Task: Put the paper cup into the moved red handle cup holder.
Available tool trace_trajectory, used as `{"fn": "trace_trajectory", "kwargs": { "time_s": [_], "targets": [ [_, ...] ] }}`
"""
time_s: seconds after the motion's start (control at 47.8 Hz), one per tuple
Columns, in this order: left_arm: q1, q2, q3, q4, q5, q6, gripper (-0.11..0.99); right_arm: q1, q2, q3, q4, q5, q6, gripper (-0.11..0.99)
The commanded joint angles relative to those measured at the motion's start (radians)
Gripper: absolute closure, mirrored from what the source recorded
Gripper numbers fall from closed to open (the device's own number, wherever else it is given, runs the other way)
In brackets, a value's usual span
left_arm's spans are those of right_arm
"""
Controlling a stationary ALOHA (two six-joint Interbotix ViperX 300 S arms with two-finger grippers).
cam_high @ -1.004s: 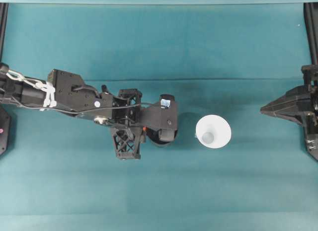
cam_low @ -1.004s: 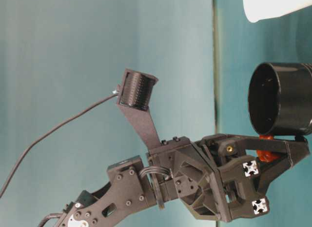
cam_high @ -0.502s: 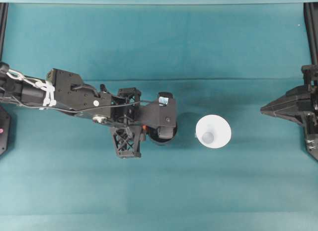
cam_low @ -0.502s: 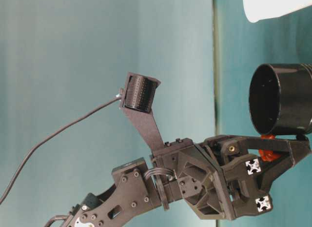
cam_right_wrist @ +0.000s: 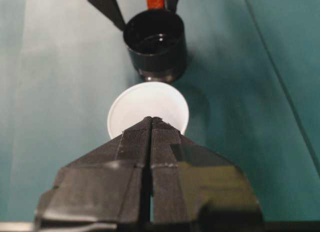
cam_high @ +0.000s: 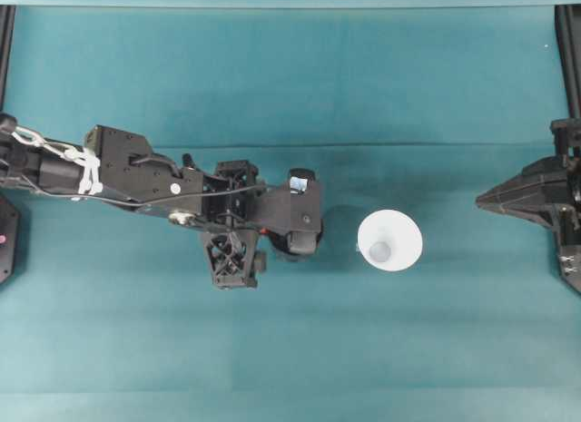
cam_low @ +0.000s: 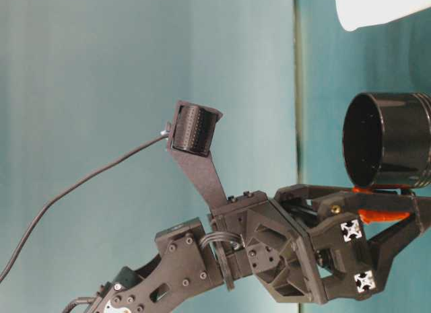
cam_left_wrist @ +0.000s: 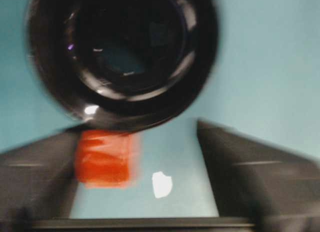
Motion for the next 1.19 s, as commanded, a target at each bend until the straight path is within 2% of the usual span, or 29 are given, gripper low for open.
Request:
{"fn": "trace_trajectory", "kwargs": {
  "time_s": [0.0,0.084,0.816,1.171],
  "targets": [
    [0.0,-0.008,-0.005,0.002,-0.006,0.002,-0.05,-0.002,0.008,-0.008,-0.002,-0.005,0.005,0.98],
    [0.0,-0.008,-0.005,0.002,-0.006,0.003,0.0,-0.002,0.006,-0.008,-0.002,-0.005,0.005,0.98],
    [-0.003,-0.052,-0.011,0.002,0.0,0.014,-0.03,-0.002,0.008,-0.008,-0.002,0.0,0.005,0.98],
    [0.002,-0.216,0.057,0.002,0.023,0.014,-0.03,-0.005,0.008,-0.008,-0.002,0.0,0.008,0.98]
  ]
}}
